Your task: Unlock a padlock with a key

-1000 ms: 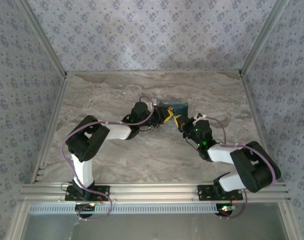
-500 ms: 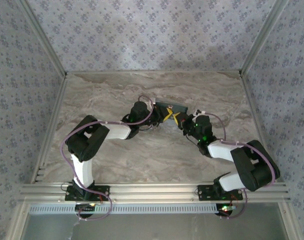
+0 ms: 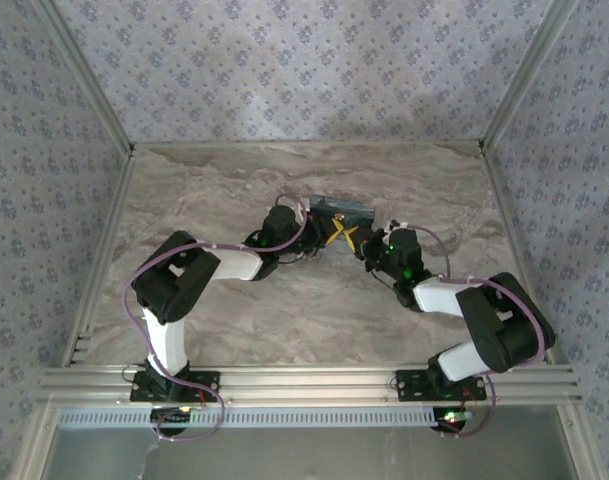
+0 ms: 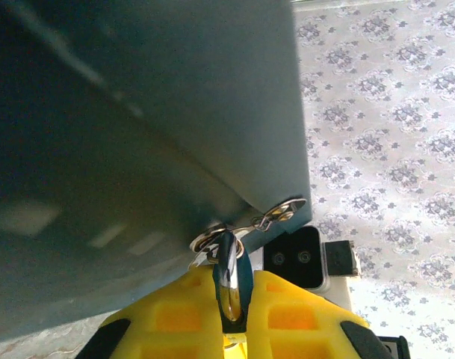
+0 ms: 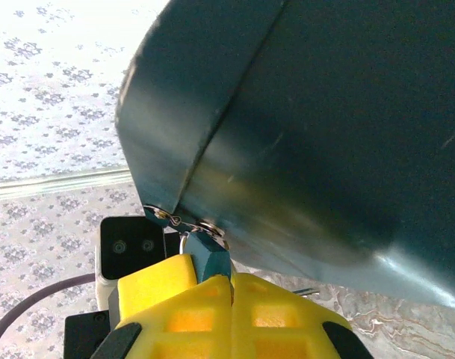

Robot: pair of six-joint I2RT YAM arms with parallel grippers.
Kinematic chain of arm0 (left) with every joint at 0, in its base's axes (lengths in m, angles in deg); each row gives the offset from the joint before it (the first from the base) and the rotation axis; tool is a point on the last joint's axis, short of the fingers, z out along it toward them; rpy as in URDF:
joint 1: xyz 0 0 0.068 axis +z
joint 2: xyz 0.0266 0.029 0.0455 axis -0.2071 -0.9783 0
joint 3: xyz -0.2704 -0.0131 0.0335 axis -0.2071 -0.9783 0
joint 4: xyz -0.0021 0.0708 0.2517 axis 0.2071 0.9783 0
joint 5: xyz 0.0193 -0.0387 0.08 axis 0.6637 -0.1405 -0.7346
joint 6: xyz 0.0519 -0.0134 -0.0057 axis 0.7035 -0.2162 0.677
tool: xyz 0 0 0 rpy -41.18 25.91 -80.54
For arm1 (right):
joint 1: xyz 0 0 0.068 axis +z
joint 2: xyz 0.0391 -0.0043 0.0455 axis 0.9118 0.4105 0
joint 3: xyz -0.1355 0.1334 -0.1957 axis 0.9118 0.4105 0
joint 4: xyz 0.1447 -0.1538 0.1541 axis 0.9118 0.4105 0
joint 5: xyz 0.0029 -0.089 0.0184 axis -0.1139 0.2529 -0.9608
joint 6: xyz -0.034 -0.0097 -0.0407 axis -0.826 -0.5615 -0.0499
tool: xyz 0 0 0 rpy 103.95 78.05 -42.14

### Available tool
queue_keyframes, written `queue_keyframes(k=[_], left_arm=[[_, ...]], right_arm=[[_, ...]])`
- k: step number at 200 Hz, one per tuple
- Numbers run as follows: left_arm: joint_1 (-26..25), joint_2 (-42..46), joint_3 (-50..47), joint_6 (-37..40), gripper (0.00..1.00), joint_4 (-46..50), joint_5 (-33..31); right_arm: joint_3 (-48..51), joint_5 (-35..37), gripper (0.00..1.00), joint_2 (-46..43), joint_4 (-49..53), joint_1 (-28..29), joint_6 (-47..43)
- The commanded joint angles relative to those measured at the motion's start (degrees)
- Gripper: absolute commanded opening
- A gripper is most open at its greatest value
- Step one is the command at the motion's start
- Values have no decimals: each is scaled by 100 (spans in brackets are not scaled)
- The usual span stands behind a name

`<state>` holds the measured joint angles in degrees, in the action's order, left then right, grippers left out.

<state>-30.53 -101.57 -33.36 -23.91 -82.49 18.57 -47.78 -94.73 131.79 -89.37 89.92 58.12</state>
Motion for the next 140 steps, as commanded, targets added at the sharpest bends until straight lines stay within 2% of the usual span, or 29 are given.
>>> queue_keyframes(k=[1, 25, 69, 86, 140], left_arm=[[-861, 203, 24, 3, 0, -452, 1770], [-790, 250, -122, 141, 0, -189, 1576], [-558, 277, -302, 251, 0, 16, 1272], [-492, 295, -320, 291, 0, 107, 1200], [-389, 278, -343, 310, 0, 217, 1097]], right_arm=[[-471, -415, 0, 199, -269, 117, -167], [-344, -672, 0, 200, -81, 45, -318], [109, -1180, 21, -156, 773, -227, -1023], [176, -1376, 28, -421, 1455, -338, -1471], [14, -1664, 30, -1440, 3860, -626, -3230]])
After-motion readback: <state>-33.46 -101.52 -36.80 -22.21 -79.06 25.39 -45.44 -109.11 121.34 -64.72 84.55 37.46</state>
